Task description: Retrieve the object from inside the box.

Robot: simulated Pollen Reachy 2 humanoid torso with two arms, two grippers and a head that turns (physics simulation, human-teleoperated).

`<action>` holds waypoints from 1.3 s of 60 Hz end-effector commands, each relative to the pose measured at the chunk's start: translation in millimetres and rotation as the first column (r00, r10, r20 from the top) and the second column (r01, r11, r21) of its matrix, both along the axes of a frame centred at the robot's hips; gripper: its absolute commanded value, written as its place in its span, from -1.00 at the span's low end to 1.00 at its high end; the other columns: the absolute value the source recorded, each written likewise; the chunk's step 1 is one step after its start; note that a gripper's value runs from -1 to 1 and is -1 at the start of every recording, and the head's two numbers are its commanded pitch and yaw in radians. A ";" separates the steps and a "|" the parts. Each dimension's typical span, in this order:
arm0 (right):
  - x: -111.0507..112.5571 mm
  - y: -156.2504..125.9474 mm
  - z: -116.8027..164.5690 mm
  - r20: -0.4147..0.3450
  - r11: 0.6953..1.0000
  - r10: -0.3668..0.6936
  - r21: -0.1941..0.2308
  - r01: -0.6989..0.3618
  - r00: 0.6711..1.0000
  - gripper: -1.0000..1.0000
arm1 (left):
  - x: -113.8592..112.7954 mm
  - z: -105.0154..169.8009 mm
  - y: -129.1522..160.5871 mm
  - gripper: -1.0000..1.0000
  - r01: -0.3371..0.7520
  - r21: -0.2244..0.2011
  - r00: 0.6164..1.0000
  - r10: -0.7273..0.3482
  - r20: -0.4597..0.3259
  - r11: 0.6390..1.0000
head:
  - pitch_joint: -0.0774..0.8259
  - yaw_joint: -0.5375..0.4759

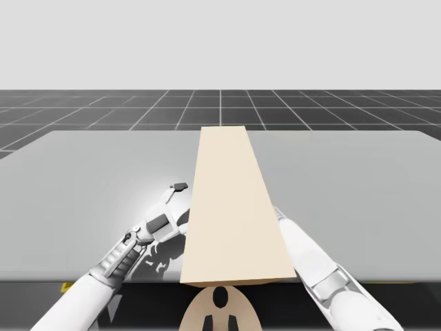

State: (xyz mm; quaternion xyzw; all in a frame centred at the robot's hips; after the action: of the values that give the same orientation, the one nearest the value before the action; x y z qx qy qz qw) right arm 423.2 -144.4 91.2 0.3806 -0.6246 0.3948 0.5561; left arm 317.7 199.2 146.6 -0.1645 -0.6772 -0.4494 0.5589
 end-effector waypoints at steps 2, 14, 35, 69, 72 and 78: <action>-20.0 60.9 -33.8 -0.069 0.990 0.132 0.057 -0.128 0.989 -1.00 | -6.4 -5.9 -11.4 -1.00 0.047 -0.005 0.999 -0.047 -0.016 0.999 | -0.58 0.01; -25.5 66.6 -37.0 -0.118 0.992 0.126 0.025 -0.123 0.985 1.00 | -6.6 -6.0 -11.1 -1.00 0.044 0.003 0.999 -0.044 -0.005 0.999 | -0.59 0.01; -20.4 24.6 -25.6 -0.082 1.000 -0.007 -0.014 0.006 0.997 1.00 | -6.2 -7.6 -12.6 -1.00 0.040 0.010 0.999 -0.040 -0.003 0.999 | -0.61 -0.01; -81.6 -143.4 8.5 0.079 0.948 -0.311 -0.043 0.315 0.947 1.00 | -2.9 -2.6 -5.7 -1.00 0.012 -0.009 1.000 -0.012 0.003 1.000 | -0.66 -0.03; -89.5 -155.4 10.2 0.090 0.937 -0.342 -0.038 0.346 0.935 1.00 | -2.8 -2.4 -5.6 -1.00 0.011 -0.010 1.000 -0.011 0.004 1.000 | -0.67 -0.03; -97.8 -178.0 13.5 0.090 0.913 -0.403 -0.021 0.407 0.911 1.00 | -2.7 -2.0 -5.4 -1.00 0.010 -0.011 1.000 -0.010 0.005 1.000 | -0.68 -0.03</action>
State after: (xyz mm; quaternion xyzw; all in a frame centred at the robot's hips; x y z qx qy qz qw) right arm 341.1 -290.0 96.0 0.2457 -0.6823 0.3230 0.6081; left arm 318.3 200.8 147.1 -0.1541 -0.6836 -0.4455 0.5572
